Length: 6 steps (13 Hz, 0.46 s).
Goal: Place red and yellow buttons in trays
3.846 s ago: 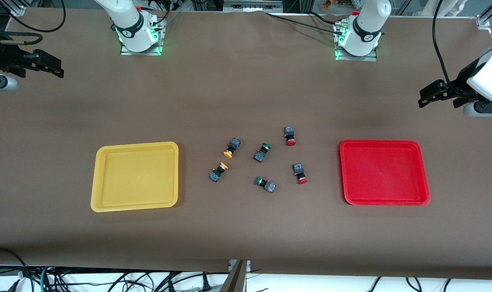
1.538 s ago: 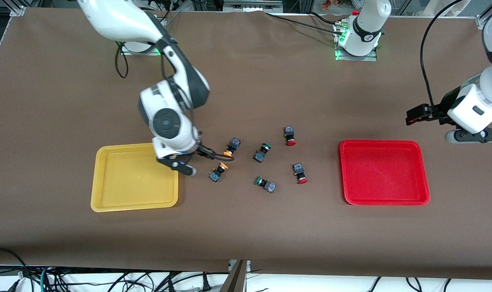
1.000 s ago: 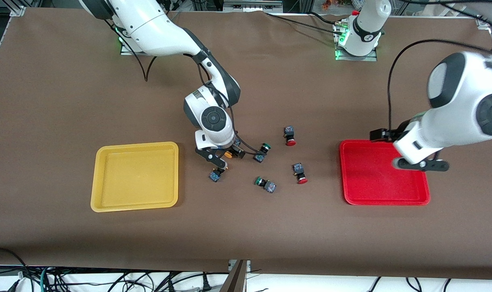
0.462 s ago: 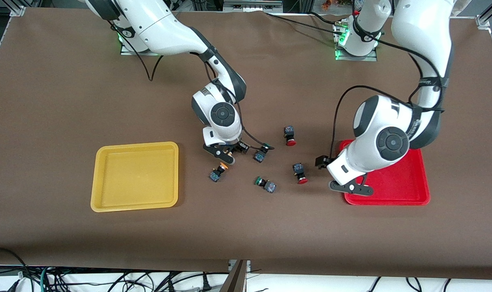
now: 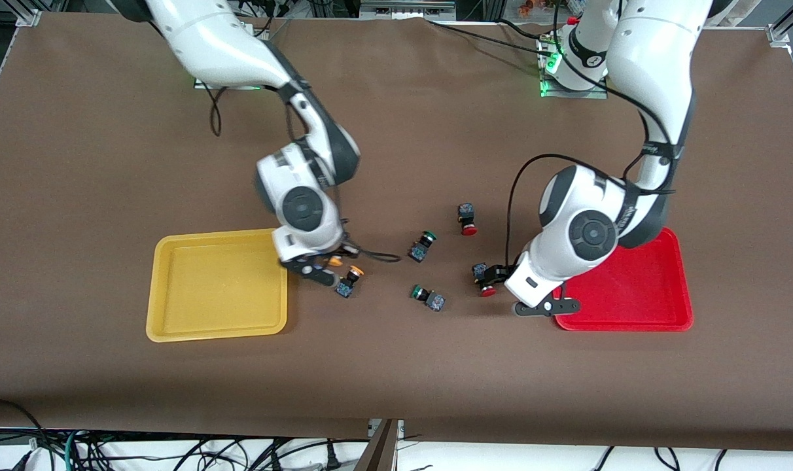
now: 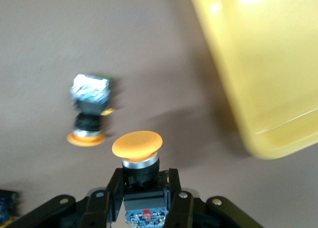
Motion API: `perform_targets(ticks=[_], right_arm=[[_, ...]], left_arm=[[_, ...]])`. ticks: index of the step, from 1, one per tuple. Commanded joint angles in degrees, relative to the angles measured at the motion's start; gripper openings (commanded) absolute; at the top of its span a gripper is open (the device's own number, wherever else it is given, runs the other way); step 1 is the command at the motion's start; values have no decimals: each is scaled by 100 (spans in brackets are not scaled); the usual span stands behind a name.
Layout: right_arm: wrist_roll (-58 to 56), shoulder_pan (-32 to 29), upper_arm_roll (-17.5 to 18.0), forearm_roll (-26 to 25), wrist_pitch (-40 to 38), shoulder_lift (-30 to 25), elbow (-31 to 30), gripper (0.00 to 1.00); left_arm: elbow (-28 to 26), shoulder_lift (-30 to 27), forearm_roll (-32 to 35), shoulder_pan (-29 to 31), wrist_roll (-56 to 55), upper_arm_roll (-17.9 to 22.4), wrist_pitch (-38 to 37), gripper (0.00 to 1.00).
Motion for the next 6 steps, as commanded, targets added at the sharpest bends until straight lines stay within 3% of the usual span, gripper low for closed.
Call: perform_targets(ticks=[1,4,6], right_arm=[[-1402,-689,69,85,-679,-377,-168,0],[-2835,-1365,-89,5,-943,-308,-203,0],[-3558,-1901,-89,-12,-945,-123,-212,0]], left_arm=[[-487,21,-48,-133,-396,78,553,100],[-1261,99,-48,-282,-431,78,1950,100],[-1289,275,-48,-379,-431,78,2365,100]])
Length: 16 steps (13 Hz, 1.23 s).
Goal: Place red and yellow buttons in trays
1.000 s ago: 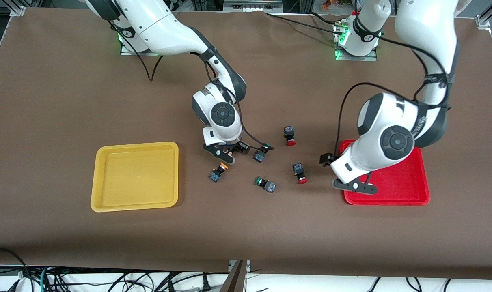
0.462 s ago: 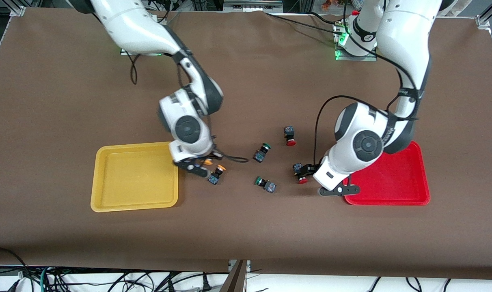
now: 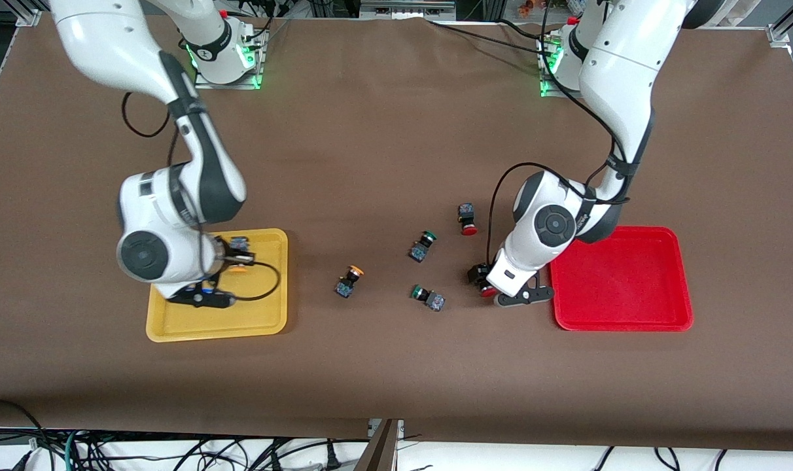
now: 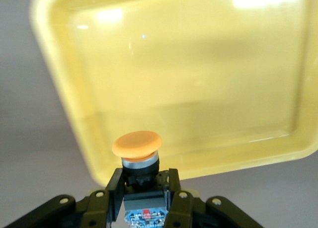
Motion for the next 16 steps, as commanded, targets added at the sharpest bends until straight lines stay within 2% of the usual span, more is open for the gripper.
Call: perform_targets(ticks=[1,2,4,5,6,7,8,10,12,14,16], right_arm=[[-705,-573,62,-190,-18,237,-28,0],[-855,-740,71,-410,17,326,-37,0],[-892,-1022,71,-456,114,493,-46,0],[-927,-1076,71,-456,184,598,-46,2],[-1014,-1137,71,-456,280,669,-54,4],[-1041,-1216,71,-438,334,739,-46,36],[-1042,-1234,71,-429,325,731,-37,99],[-1042,-1104,150,-420,168,574,51,100],[-667,-481,124,-386,-130,520,427,100],[666,2,150,-359,-123,520,613,100],[1940,608,159,-368,95,572,692,100]], left_arm=[[-57,123,-48,-247,-79,75,518,100],[-57,158,-40,-248,-71,75,607,100],[-83,150,-39,-240,-71,83,565,27],[-92,150,-39,-231,-27,83,556,5],[-92,133,-39,-231,-18,92,538,4],[-92,98,-31,-222,-9,101,425,2],[-57,28,-31,-205,0,136,137,0],[-4,-340,293,-143,244,223,-662,0],[144,-658,566,-108,386,390,-1882,0],[478,-711,1135,-108,439,662,-3113,0],[567,-711,1873,-12,1032,672,-3714,0]])
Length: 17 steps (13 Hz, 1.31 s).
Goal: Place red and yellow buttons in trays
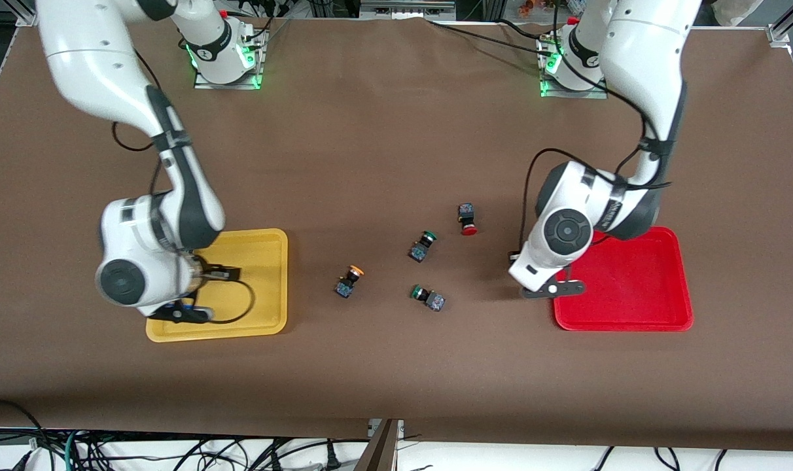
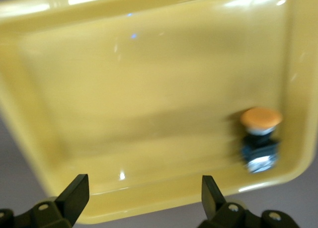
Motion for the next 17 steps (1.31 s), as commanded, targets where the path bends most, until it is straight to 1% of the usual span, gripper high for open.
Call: perform_targets(ticks=[1,3,4,5,6,7,9,10,11,12,13,14,15,16,17], right_arm=[[1585,739,-41,-29,413,92,68,100],[2676,1215,-50,-64,1134,250,67,100],[2960,1347,-50,-73,1512,381,76,100],[3093,1444,-50,-55,1829,504,67,100],[3242,1515,-50,-47,2023,601,76,100],[3375,1568,-50,-55,2260,672,85,100],[3428,1612,-50,-82,2630,821,85,100],[3463,1621,-50,-82,2823,900,85,100],[3472,1630,-50,-82,2938,962,85,100],[3473,1665,-50,-82,2974,1006,85,98],[3464,1683,-50,-82,2983,1041,85,82],[3446,1674,-50,-90,2983,1042,85,46],[3403,1683,-50,-90,2983,1042,85,24],[3350,1683,-50,-99,2983,1042,85,6],[3280,1674,-58,-99,2974,1016,85,0]], left_arm=[[77,24,590,188,957,5,-459,0],[42,33,599,653,1818,-22,-319,1],[33,42,512,855,2379,-57,-161,2],[-11,59,250,996,2681,-83,-3,3],[-37,85,-387,1146,2753,-127,155,3],[-168,103,-872,1191,2832,-180,374,3],[-589,103,-947,1331,3131,-180,980,6],[-826,94,-965,1393,3202,-197,1322,6],[-1081,103,-956,1350,3229,-198,1682,6],[-1197,103,-930,1323,3229,-198,1895,6],[-1198,94,-904,1323,3229,-198,1897,26],[-1189,94,-904,1332,3237,-198,1897,99],[-1180,51,-904,1332,3238,-198,1879,100],[-1154,-54,-904,1323,3229,-198,1792,100],[-1136,-273,-904,1314,3220,-215,1539,100]])
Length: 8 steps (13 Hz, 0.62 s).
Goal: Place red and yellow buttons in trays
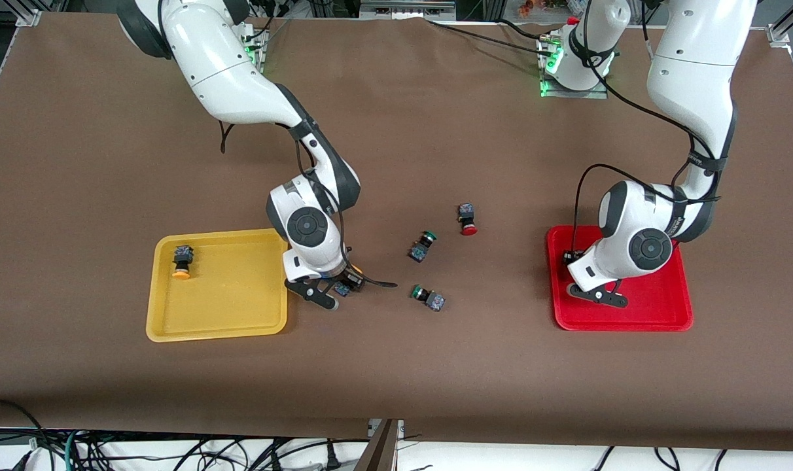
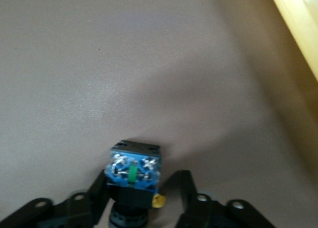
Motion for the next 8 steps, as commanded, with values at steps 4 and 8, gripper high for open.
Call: perform_targets(ticks=[4,8], right_arm=[[-871,-168,-109,-40,-965,-321,214,0],[-2672,-1003,-39,13,-2163,-708,355,0]], left_arm=[[7,-1028,-226,34,-754,-930,-1268,100],[-45,-792,-130,-254,-3094,-1891,-1085,100]])
